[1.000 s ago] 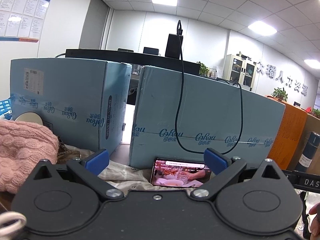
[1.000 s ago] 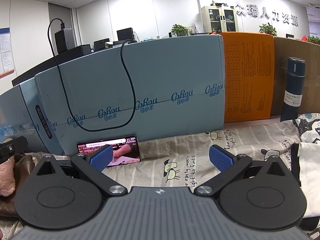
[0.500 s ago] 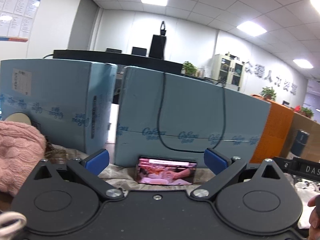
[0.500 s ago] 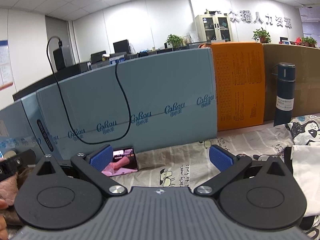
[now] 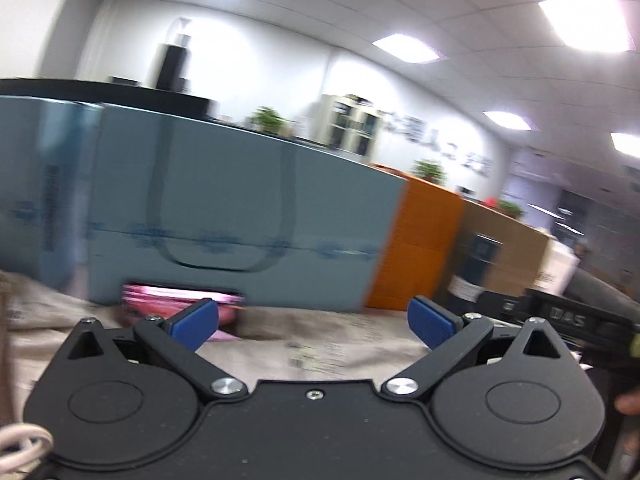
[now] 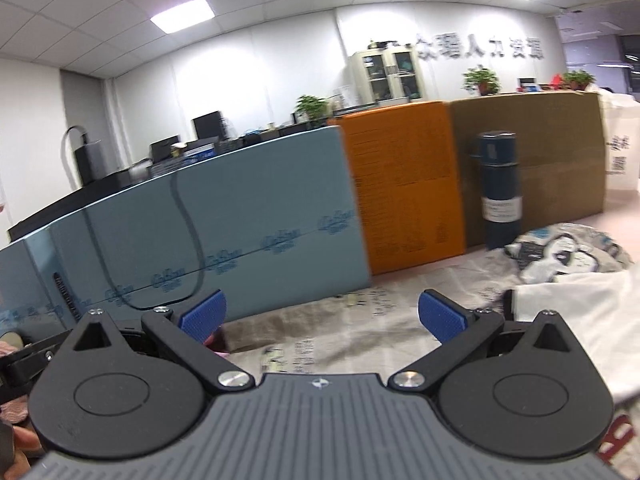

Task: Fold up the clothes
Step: 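Move both tools toward the crumpled white T-shirt on the bed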

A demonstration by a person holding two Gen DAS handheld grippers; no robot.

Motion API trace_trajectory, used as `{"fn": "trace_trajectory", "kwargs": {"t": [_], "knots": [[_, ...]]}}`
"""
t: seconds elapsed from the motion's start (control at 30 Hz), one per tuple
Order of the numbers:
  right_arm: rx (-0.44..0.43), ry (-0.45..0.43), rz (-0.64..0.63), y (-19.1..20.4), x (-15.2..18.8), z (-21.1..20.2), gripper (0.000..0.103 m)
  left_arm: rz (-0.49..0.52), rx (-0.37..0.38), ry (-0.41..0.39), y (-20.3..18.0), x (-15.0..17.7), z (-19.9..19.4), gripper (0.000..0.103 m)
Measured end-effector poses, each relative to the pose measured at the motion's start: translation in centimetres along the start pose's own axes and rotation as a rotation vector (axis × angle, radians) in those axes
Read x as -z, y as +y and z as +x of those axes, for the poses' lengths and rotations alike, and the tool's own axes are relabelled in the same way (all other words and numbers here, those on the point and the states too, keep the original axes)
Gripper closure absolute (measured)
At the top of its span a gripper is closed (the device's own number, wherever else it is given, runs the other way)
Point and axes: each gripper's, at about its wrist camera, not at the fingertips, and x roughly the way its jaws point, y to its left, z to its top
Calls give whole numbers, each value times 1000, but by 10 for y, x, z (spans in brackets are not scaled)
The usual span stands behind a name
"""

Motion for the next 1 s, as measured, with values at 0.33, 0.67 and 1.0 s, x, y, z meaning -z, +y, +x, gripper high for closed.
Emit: {"fn": "trace_trajectory", "kwargs": {"t": [0.33, 0.67, 1.0], "knots": [[186, -29, 81, -99, -5, -39, 0, -111, 323, 203, -61, 33, 56, 1], [276, -14, 165, -191, 15, -61, 0, -232, 454, 503, -110, 87, 114, 2], [310, 17, 223, -261, 17, -53, 0, -271, 459, 679, -143, 117, 159, 2]]}}
